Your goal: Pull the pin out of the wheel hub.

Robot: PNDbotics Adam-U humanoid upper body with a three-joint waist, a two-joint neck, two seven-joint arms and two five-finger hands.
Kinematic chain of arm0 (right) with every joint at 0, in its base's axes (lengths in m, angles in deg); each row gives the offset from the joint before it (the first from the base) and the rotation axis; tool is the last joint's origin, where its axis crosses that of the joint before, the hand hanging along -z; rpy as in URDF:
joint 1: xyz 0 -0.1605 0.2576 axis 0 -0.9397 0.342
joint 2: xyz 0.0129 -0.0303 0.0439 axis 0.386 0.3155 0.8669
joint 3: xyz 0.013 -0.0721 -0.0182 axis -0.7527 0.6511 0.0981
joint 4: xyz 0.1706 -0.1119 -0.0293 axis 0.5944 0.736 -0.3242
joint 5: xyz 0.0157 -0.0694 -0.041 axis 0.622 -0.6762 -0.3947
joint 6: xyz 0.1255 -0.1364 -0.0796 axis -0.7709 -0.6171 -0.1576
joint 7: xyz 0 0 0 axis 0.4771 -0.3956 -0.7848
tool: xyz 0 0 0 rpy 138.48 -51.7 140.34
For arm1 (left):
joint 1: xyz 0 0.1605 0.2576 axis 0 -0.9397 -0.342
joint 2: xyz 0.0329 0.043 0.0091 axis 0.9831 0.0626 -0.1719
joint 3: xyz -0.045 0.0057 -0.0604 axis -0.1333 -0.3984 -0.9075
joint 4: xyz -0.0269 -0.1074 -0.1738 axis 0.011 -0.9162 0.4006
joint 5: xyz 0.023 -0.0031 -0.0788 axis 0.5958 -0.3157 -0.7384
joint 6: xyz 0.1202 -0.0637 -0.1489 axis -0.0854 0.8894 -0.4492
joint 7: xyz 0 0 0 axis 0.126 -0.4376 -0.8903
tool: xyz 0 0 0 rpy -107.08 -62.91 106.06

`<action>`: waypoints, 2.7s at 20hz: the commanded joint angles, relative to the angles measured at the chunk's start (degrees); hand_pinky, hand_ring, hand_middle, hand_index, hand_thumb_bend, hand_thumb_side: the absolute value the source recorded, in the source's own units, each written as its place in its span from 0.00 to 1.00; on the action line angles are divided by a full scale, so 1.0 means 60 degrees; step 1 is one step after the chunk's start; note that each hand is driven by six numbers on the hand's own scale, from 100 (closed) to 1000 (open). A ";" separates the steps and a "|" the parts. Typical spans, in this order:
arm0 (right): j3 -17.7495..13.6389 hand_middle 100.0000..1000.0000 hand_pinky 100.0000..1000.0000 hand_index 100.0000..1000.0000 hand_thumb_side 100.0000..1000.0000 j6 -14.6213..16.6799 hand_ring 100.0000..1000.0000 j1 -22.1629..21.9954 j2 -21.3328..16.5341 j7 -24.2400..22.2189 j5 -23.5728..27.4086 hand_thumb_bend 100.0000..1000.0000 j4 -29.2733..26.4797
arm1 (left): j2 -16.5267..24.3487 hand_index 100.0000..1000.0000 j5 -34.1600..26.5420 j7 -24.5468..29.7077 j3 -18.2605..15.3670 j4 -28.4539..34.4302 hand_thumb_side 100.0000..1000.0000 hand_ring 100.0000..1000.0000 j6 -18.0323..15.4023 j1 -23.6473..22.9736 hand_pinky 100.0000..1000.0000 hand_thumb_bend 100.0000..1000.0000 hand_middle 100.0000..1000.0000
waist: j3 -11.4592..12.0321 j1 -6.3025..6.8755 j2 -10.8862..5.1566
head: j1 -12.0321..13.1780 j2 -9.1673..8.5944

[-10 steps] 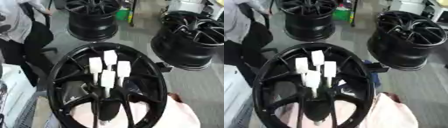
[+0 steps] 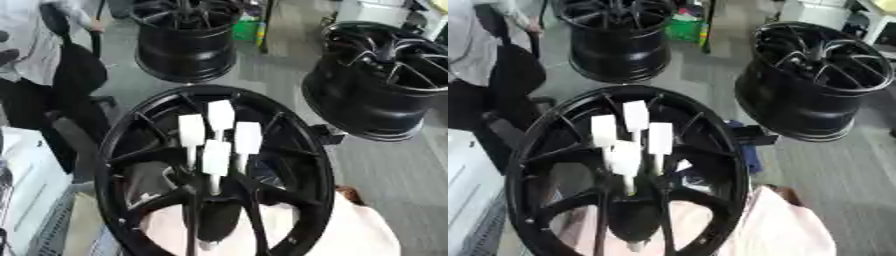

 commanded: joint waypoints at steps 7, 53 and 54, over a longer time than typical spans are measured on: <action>0.1365 0.79 0.88 0.86 0.58 -0.0043 0.83 0.2583 0.0932 -0.0771 -0.1164 0.00 0.0332 | 0.0158 0.82 -0.0071 0.0083 0.0064 0.0159 0.61 0.87 -0.0012 0.0201 0.74 0.00 0.59 | 0.0243 -0.0060 -0.0196 | -0.0339 -0.0053; 0.2320 0.84 0.88 0.88 0.58 0.0875 0.87 0.6715 0.8567 -0.0245 -0.7106 0.01 0.6082 | 0.0382 0.82 0.0668 -0.1345 -0.0806 0.0159 0.47 0.86 -0.0440 0.0901 0.75 0.12 0.61 | 0.0749 0.0129 -0.0468 | -0.0866 0.0277; 0.2308 0.84 0.87 0.88 0.57 0.0845 0.87 0.6676 0.8640 -0.0218 -0.7152 0.01 0.6109 | 0.0377 0.82 0.0662 -0.1330 -0.0801 0.0159 0.47 0.86 -0.0433 0.0897 0.75 0.12 0.61 | 0.0761 0.0130 -0.0480 | -0.0888 0.0307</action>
